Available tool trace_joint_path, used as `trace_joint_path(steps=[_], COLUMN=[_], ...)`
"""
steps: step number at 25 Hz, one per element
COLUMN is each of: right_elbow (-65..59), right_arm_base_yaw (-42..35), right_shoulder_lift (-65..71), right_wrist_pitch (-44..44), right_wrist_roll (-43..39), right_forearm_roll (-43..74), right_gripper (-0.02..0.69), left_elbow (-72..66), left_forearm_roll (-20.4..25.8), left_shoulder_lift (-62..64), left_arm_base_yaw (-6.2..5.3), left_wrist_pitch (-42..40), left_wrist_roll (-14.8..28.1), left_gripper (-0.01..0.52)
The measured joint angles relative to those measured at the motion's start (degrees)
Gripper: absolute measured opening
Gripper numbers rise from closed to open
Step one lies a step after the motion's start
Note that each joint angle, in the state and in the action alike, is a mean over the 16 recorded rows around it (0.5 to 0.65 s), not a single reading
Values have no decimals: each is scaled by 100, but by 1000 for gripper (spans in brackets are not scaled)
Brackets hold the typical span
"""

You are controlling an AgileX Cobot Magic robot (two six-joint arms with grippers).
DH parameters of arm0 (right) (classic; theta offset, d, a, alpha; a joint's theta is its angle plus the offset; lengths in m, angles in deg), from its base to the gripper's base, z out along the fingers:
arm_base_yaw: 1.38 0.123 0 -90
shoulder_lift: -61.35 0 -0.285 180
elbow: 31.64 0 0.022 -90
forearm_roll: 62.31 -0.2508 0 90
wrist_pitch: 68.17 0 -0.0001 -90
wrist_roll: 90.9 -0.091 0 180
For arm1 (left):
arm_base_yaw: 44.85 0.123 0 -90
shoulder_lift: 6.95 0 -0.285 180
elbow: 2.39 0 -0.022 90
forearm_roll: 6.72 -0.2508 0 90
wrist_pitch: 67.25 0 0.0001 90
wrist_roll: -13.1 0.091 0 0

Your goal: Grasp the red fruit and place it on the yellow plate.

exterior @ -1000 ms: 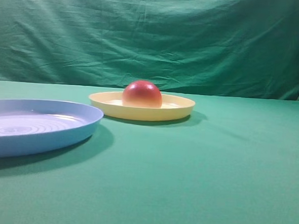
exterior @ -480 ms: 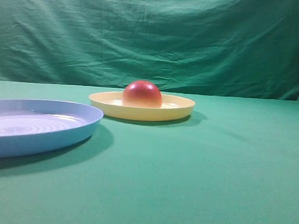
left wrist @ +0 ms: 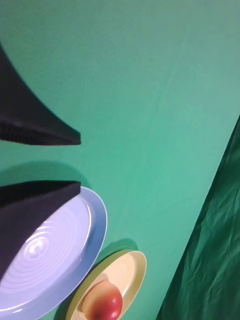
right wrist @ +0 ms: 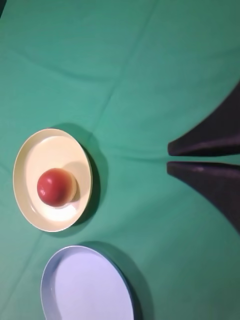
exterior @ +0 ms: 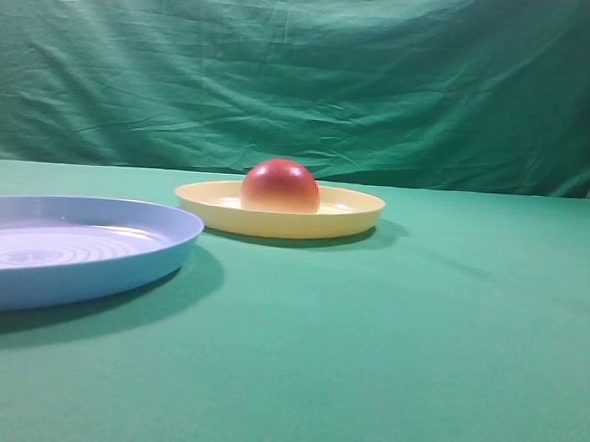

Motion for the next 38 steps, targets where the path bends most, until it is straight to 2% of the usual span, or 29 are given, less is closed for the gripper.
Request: trace_joint_path(steps=[7,16,26,38], right_elbow=[-909,-2348,-3585,-3933], right_arm_base_yaw=[-532,-1804,-2904,-3281], right_shoulder_lift=[-655,-2090,-3528,-4119], right_wrist_pitch=[1108,2257,2427,2161], right_wrist_roll=[-353,-285,-211,-171], right_forearm_roll=[386,476,397,256], right_gripper=[0,0,0,0], left_elbow=[0,0,0,0], left_forearm_roll=[0,0,0,0], left_shoulder_lift=[0,0,0,0], left_arm_base_yaw=[0,0,0,0], left_wrist_pitch=[0,0,0,0], left_wrist_roll=[0,0,0,0], left_gripper=[157,157,157,157])
